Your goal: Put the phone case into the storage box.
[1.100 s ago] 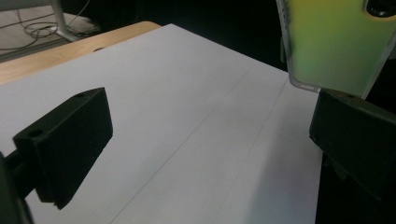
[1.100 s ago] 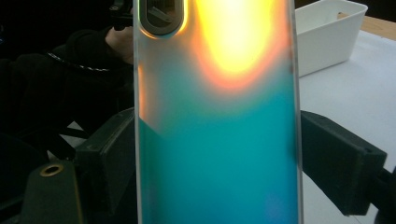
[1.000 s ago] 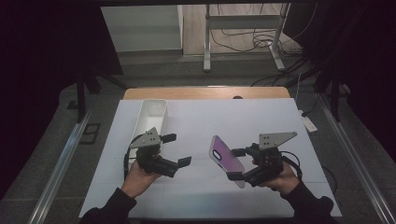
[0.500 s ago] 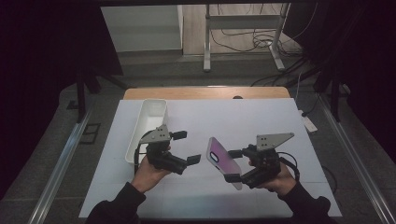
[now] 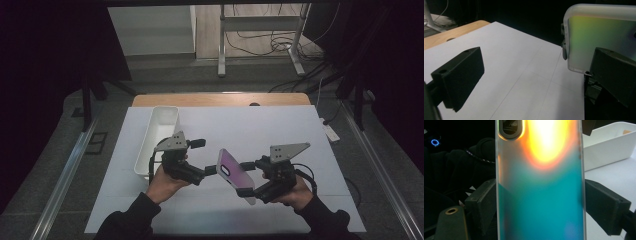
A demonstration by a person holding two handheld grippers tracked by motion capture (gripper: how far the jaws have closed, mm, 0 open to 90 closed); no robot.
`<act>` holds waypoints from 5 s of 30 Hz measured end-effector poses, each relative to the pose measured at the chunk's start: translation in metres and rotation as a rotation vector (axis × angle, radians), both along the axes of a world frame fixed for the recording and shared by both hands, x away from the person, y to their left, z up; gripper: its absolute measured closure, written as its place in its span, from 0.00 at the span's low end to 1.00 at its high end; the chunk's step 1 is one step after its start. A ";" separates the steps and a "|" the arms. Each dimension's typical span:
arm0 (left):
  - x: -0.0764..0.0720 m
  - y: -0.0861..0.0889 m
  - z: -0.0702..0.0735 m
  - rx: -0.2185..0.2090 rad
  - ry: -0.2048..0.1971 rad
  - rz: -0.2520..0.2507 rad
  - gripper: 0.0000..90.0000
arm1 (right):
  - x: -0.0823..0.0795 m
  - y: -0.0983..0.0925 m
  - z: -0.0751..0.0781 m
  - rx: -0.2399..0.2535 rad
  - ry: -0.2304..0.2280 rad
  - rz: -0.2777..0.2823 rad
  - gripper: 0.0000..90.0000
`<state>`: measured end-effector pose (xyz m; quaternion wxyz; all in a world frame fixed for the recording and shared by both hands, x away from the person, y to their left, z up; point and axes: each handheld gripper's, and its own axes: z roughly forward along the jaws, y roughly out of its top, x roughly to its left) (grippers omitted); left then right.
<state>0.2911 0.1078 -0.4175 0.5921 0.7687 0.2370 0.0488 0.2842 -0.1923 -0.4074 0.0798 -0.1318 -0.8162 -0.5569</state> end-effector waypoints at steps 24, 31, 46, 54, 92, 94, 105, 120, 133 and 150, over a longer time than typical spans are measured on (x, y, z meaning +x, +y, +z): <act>0.005 -0.007 0.002 -0.057 -0.023 -0.082 0.36 | -0.001 0.008 -0.003 0.033 0.017 0.032 0.18; 0.004 -0.005 0.002 -0.087 -0.030 -0.144 0.60 | 0.000 0.008 -0.004 0.038 0.027 0.043 0.18; 0.001 -0.007 0.001 -0.064 -0.073 -0.235 0.94 | 0.001 0.008 -0.007 0.032 0.057 0.074 0.18; 0.002 -0.008 0.002 -0.039 -0.051 -0.236 0.99 | -0.002 0.011 -0.009 -0.017 -0.004 0.068 0.18; 0.005 -0.003 0.005 0.020 0.034 -0.126 0.99 | -0.005 0.011 -0.015 -0.120 -0.134 -0.059 0.05; 0.006 -0.002 0.004 0.027 0.039 -0.115 0.99 | -0.005 0.010 -0.015 -0.123 -0.138 -0.061 0.05; 0.011 0.003 0.002 0.079 0.079 -0.032 0.99 | -0.005 -0.001 -0.016 -0.159 -0.146 -0.110 0.03; 0.018 0.011 0.001 0.138 0.085 0.068 0.99 | -0.005 -0.017 -0.021 -0.233 -0.154 -0.189 0.02; 0.025 0.020 0.004 0.163 0.097 0.149 0.99 | -0.008 -0.032 -0.026 -0.312 -0.165 -0.279 0.00; 0.034 0.033 0.014 0.170 0.099 0.227 0.99 | -0.020 -0.054 -0.028 -0.351 -0.159 -0.344 0.00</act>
